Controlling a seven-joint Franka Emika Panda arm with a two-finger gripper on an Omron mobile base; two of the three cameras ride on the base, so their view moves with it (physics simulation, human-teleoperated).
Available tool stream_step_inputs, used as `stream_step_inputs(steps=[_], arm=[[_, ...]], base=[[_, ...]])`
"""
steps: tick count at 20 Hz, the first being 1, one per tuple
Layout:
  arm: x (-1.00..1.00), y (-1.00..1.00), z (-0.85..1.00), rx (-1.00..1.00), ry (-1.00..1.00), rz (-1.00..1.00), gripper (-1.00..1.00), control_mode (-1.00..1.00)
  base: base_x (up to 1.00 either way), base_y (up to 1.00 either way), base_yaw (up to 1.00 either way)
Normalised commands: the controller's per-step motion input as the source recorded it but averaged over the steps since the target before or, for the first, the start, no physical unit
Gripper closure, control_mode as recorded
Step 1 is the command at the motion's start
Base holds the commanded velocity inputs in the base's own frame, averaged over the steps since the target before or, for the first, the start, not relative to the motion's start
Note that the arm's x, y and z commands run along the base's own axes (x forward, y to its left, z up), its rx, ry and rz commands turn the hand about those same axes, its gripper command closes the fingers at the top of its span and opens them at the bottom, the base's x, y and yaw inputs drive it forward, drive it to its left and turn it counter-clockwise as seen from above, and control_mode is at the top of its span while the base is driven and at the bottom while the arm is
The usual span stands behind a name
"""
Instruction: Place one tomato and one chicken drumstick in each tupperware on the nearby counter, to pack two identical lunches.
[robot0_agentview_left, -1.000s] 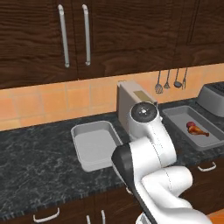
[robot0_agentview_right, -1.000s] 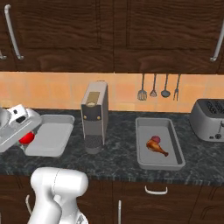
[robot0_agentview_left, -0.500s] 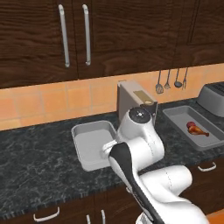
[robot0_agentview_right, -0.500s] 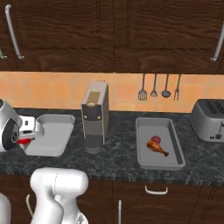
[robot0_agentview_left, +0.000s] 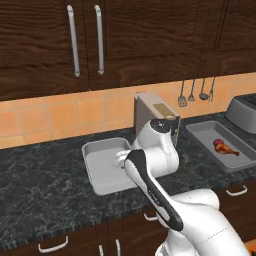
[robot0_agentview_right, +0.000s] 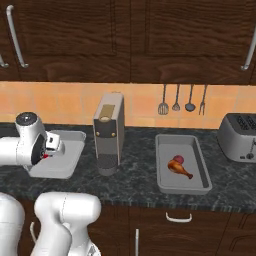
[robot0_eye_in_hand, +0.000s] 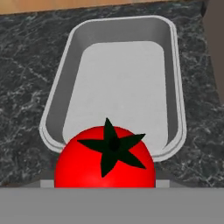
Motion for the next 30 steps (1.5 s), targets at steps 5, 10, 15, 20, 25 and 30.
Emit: stream_step_inputs(steps=[5,10,15,20,25,30], arm=[[0.96,0.32,-0.34,0.0,0.1,-0.06,1.0,-1.0],[0.96,0.52,-0.43,-0.03,0.05,-0.09,1.0,-1.0],[0.93,0.35,-0.51,-0.07,0.04,-0.06,1.0,-1.0],[0.79,0.13,-0.25,-0.04,0.04,-0.05,1.0,-1.0],[0.54,0.0,-0.41,-0.06,0.02,-0.02,-1.0,-1.0],[0.07,0.0,0.29,-0.01,0.0,-0.03,-1.0,-1.0]], base=[[0.0,0.0,0.0],[0.0,0.0,0.0],[0.0,0.0,0.0],[0.0,0.0,0.0],[0.0,0.0,0.0],[0.0,0.0,0.0]])
